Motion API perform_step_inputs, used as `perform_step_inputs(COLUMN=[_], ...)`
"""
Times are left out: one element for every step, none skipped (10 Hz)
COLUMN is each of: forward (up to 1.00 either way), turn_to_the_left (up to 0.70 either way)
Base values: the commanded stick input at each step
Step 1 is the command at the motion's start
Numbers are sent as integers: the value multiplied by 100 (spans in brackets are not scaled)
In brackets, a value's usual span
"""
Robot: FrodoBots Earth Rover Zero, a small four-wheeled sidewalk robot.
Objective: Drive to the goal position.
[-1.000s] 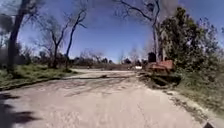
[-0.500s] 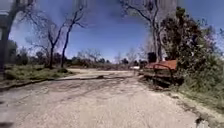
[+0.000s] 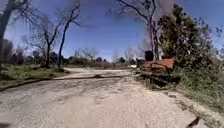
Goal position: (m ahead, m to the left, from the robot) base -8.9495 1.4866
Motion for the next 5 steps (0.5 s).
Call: perform_step_inputs(forward=[0, 0, 0, 0, 0], turn_to_the_left=[-100, -100, -100, -100, -100])
